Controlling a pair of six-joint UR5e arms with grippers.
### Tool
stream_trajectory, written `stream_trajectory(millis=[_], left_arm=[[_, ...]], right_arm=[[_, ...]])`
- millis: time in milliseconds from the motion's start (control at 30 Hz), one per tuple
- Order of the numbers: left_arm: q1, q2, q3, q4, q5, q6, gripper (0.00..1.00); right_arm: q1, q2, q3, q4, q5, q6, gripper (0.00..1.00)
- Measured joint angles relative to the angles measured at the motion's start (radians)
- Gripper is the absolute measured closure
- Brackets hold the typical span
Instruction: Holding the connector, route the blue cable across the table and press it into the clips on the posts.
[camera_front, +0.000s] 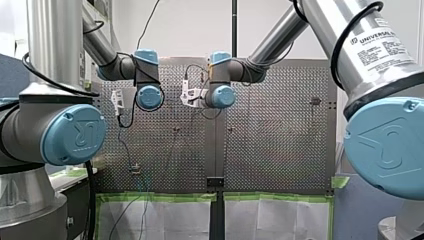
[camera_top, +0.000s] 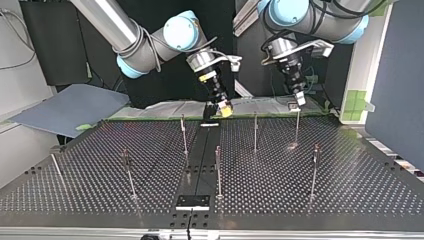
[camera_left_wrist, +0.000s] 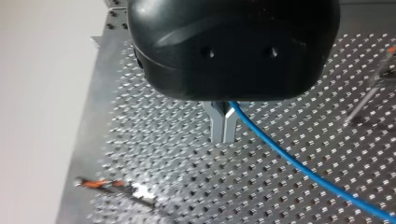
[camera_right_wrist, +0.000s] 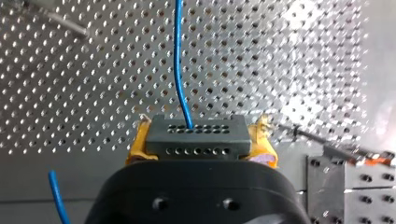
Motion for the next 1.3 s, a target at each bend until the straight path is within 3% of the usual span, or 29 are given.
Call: stream_trajectory(millis=[233,600,967,1300], left_arm=[[0.018,0.054,0.024,-0.018,0.017,0.000,1.00],[0.059,0.042,0.053,-0.017,0.049,-0.007,1.00],[0.099,0.041,0.097,-0.019,0.097,-0.021,1.00],[0.141,0.039,0.141,-0.044,0.129,-0.027,1.00]], right_arm=[[0.017,0.000,-0.057,0.057,-0.001,0.000,1.00],[0.022,0.000,-0.158,0.158,-0.003,0.008,1.00],[0.015,0.010,-0.256,0.256,-0.028,0.010,1.00],[0.014,0.053,-0.338,0.287,-0.036,0.011,1.00]])
